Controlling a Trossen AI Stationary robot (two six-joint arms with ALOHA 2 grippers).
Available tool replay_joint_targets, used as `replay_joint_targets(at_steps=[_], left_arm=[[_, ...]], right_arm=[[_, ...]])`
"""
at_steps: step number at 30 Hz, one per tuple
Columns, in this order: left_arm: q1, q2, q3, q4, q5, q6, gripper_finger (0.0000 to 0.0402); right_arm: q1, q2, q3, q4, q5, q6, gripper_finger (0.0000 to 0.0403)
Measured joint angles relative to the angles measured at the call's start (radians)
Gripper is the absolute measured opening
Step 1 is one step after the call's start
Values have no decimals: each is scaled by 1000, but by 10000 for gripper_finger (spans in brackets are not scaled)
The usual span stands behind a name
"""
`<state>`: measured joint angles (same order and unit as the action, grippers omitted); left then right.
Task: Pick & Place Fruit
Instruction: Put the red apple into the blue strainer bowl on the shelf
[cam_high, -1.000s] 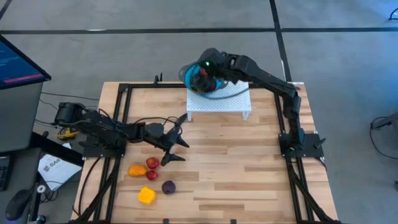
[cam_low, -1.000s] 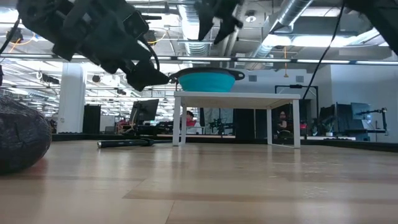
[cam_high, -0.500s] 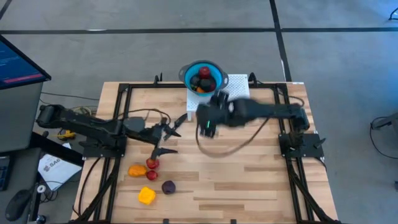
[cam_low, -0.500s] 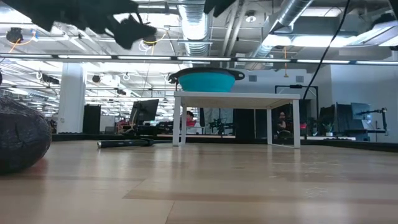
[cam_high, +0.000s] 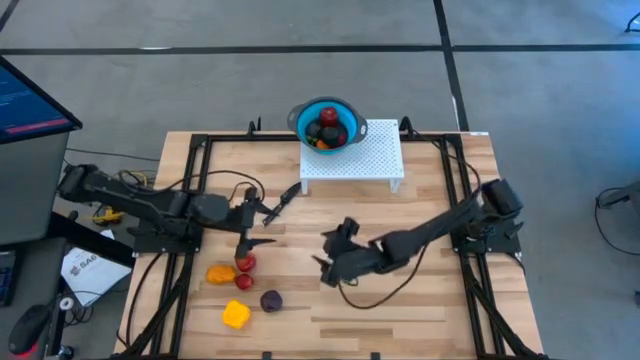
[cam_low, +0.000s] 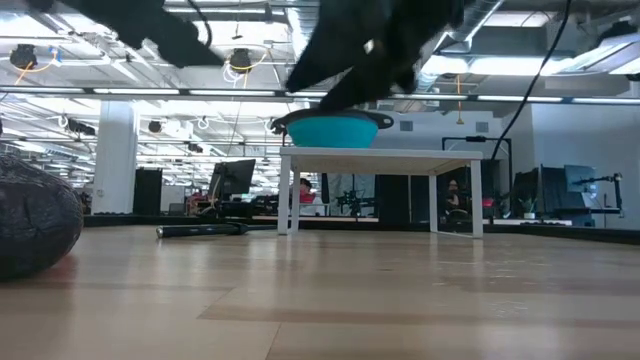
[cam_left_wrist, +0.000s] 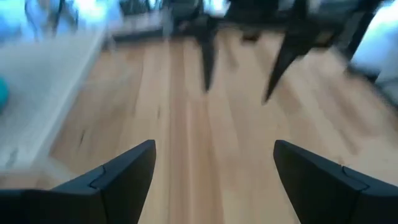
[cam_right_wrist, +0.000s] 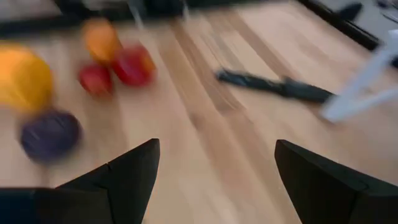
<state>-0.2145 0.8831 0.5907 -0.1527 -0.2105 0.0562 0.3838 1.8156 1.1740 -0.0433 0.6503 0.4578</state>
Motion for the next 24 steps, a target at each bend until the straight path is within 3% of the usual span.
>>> replay_joint_targets(at_steps=[5, 9, 12, 17, 20, 24], left_arm=[[-26, 88, 118, -271, -33, -141, 318], [-43, 163, 214, -562, -24, -318, 318], [-57, 196, 258, -765, 17, -441, 318], [-62, 202, 264, -938, 178, -612, 318], [-71, 197, 245, -924, 234, -693, 318], [-110, 199, 204, -902, 236, -763, 318]], right_arm=[[-14, 105, -172, 623, 22, -51, 312], [-52, 218, -187, 856, 31, -71, 312], [-76, 294, -167, 960, 26, -73, 312], [-95, 366, -139, 1005, -6, -75, 312], [-97, 367, -132, 993, -17, -75, 312], [-99, 365, -134, 1012, -22, -138, 312]])
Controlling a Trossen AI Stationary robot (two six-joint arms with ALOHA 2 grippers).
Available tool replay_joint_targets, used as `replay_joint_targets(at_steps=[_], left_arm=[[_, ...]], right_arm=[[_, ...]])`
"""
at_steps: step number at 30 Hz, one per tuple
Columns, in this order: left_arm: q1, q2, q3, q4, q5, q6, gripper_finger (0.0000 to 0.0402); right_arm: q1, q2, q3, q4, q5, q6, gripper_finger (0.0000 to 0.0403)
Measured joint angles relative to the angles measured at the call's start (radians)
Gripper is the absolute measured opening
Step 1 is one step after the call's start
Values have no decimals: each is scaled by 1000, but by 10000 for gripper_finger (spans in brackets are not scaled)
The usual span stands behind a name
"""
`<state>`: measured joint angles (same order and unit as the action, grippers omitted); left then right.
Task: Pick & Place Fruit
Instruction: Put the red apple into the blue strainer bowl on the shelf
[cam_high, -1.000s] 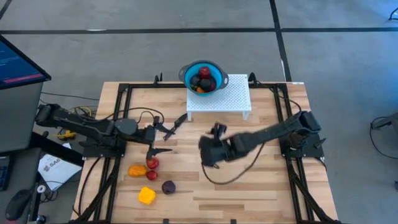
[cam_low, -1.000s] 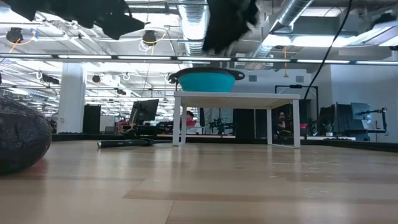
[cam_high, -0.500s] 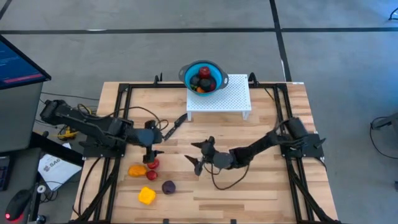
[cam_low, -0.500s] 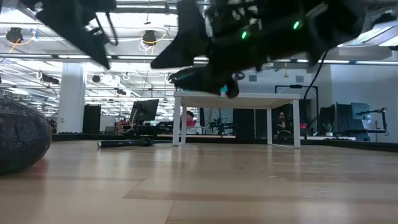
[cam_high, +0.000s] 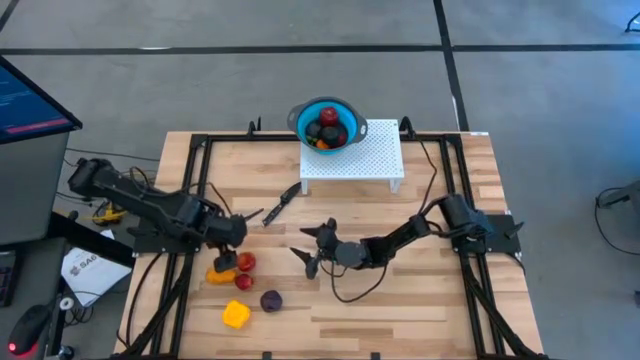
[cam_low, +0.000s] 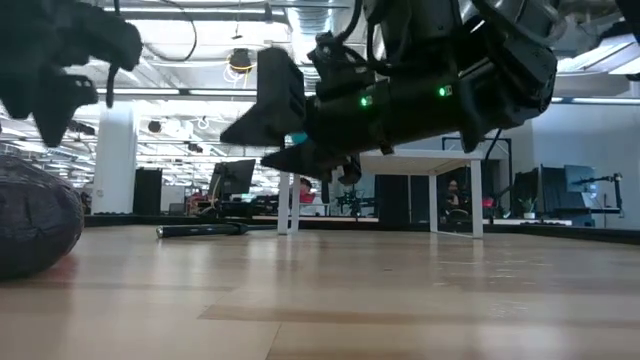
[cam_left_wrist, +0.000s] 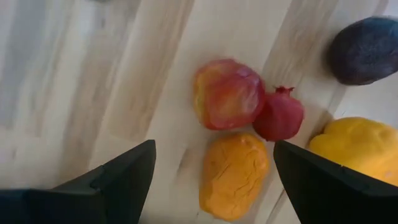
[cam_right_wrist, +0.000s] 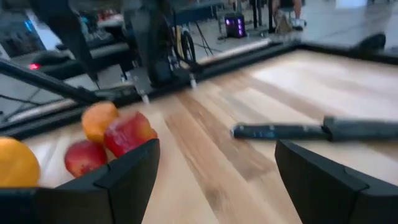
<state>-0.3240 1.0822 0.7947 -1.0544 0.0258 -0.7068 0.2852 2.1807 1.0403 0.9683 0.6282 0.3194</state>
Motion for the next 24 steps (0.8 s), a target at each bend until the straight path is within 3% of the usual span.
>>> replay_joint_targets(at_steps=[10, 24], left_arm=[[-25, -2, -157, 299, -9, -140, 318], [-25, -2, -344, 550, -34, -146, 318]], right_arm=[[0, -3, 1, 5, 0, -16, 312], [0, -3, 1, 4, 0, -16, 312]])
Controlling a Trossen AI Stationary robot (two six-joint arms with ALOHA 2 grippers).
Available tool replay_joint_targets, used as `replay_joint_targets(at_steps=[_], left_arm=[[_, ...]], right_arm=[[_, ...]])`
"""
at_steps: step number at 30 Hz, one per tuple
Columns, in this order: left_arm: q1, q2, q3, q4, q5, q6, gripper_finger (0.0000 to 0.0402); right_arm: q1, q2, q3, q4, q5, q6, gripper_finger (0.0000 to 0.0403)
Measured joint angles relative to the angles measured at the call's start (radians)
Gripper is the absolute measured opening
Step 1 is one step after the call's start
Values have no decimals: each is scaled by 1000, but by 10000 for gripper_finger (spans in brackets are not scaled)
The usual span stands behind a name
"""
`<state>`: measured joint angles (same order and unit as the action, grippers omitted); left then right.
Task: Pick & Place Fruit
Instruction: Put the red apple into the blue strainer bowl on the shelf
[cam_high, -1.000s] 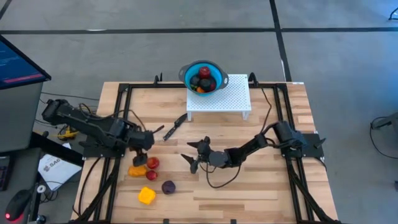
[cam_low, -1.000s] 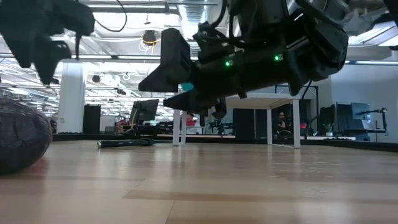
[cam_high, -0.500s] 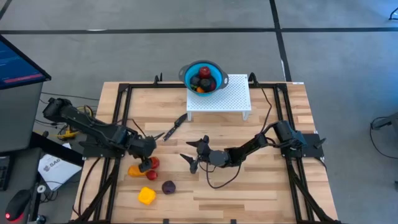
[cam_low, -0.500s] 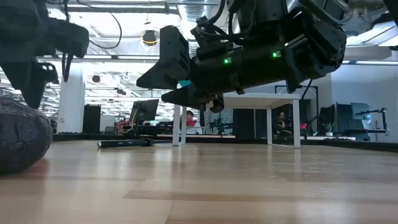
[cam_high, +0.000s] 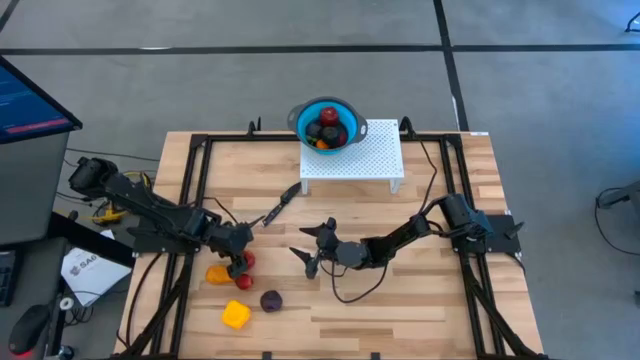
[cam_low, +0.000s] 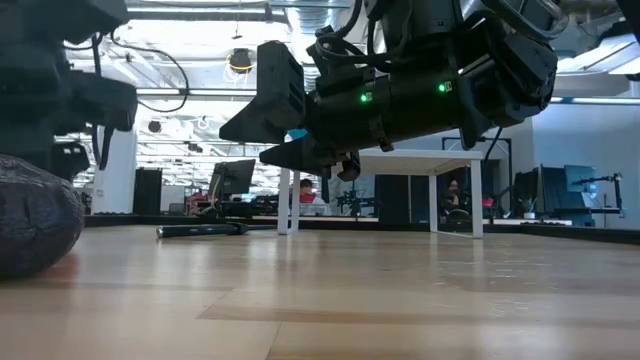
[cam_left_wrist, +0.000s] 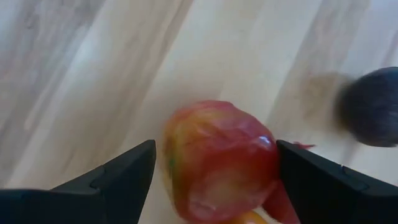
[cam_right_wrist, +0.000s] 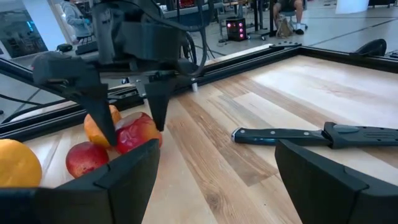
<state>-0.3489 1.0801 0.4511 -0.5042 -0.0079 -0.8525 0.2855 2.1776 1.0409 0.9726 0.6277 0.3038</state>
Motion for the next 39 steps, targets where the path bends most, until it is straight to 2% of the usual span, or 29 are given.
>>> replay_joint_targets(at_steps=[7, 11, 16, 21, 24, 27, 31, 33, 36, 39], left_arm=[[0, 0, -48, 41, -38, 2, 317], [0, 0, -60, 51, -62, 18, 297], [0, 0, -60, 90, -94, 88, 264], [0, 0, -39, 172, -164, 202, 274], [0, 0, -22, 326, -275, 339, 288], [11, 0, -22, 571, -407, 527, 290], [68, 0, -21, 933, -452, 788, 284], [116, 6, -21, 1102, -433, 885, 281], [219, 22, -19, 1300, -314, 964, 281], [338, 61, 24, 1381, -181, 969, 282]], right_arm=[[0, 0, 0, -14, 0, 1, 312], [0, 0, 0, -25, 0, 3, 312], [3, 0, 0, -38, 0, 2, 312], [26, 0, 0, -90, 4, 22, 312], [41, 0, 0, -118, 6, 62, 312], [50, 0, 0, -144, 10, 97, 312], [58, 0, 0, -162, 48, 123, 312], [61, 0, 0, -159, 54, 124, 312], [60, 0, 0, -140, 54, 124, 312], [58, 0, 0, -112, 54, 124, 312]])
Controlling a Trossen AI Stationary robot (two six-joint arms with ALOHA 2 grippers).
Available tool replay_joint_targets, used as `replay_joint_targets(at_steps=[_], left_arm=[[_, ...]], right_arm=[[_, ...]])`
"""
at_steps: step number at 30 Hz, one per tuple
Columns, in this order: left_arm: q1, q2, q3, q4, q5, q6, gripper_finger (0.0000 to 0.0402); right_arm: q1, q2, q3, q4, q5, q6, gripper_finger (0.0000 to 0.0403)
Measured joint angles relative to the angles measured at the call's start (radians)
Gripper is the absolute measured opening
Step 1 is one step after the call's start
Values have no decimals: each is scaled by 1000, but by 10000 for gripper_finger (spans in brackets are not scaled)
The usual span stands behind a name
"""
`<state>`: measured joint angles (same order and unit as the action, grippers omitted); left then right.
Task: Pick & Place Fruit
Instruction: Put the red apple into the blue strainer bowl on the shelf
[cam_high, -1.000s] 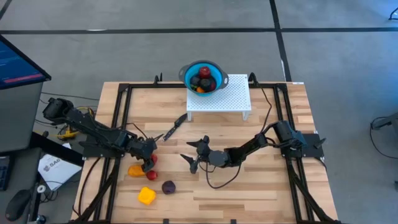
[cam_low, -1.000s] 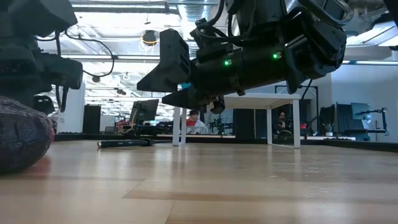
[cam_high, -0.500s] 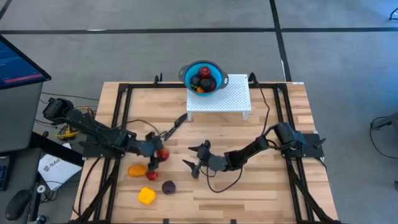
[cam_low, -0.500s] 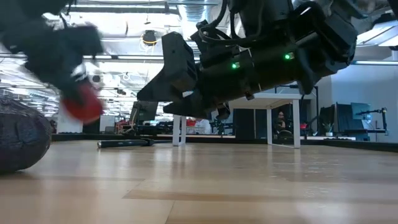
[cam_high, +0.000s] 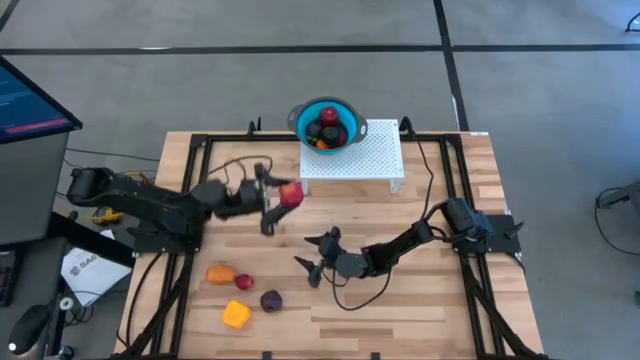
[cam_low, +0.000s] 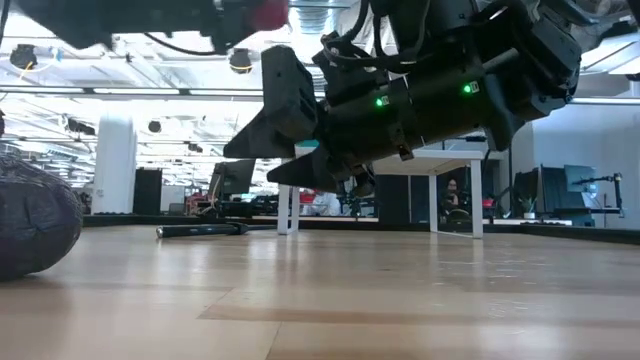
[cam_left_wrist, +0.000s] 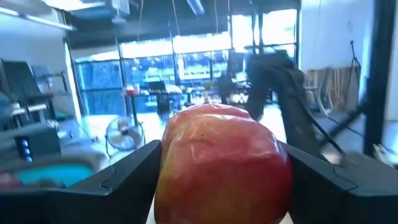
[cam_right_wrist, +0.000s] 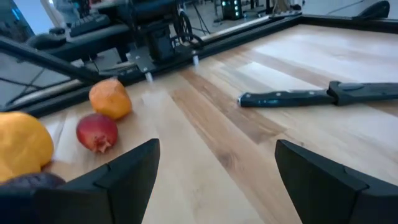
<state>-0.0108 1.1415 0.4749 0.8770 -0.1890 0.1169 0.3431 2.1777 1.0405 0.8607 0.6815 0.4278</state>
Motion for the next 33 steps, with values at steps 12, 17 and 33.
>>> replay_joint_targets(at_steps=[12, 17, 33], left_arm=[[399, 296, 394, -171, 195, 6, 282], [508, 393, 510, -255, 195, 9, 282], [612, 445, 559, -426, 179, 7, 299]], right_arm=[[-10, 0, 0, 71, 0, 19, 312], [-10, 0, 1, 72, -1, 45, 312], [-13, 0, 23, 64, -7, 34, 312]])
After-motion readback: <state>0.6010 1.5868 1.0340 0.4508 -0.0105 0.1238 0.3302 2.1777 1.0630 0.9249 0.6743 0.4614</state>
